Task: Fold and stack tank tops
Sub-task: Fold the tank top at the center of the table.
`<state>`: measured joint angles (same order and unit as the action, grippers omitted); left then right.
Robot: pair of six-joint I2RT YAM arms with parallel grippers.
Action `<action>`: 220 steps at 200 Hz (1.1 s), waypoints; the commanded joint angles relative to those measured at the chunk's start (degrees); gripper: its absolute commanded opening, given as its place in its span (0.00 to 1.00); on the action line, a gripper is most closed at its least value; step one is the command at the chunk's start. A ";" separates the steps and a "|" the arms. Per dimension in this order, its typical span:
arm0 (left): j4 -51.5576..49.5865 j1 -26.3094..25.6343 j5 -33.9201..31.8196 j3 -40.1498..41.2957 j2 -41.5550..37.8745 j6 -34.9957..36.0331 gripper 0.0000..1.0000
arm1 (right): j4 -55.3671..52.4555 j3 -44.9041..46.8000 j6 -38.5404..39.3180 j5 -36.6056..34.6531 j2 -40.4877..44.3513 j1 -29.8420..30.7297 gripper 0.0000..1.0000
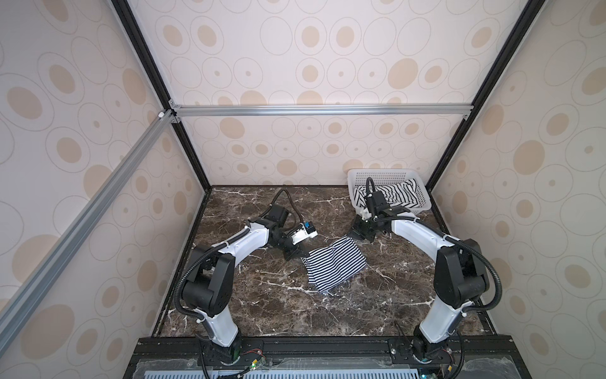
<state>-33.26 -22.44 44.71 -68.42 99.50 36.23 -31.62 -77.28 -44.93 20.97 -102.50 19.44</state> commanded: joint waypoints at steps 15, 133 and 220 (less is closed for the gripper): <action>3.86 0.55 -2.23 -3.73 5.13 -1.56 0.00 | -2.19 -3.82 2.09 -3.60 -4.52 -0.26 0.05; 9.44 3.71 -8.16 -3.04 10.14 -3.11 0.00 | -0.11 -8.29 2.15 -5.07 -12.78 -1.95 0.06; 15.87 3.85 -23.92 -0.69 0.29 -13.57 0.36 | 10.08 5.18 1.49 -3.83 0.82 -0.84 0.40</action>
<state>-21.32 -19.00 29.15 -69.82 105.89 27.86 -23.46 -74.78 -43.59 17.89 -105.84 17.74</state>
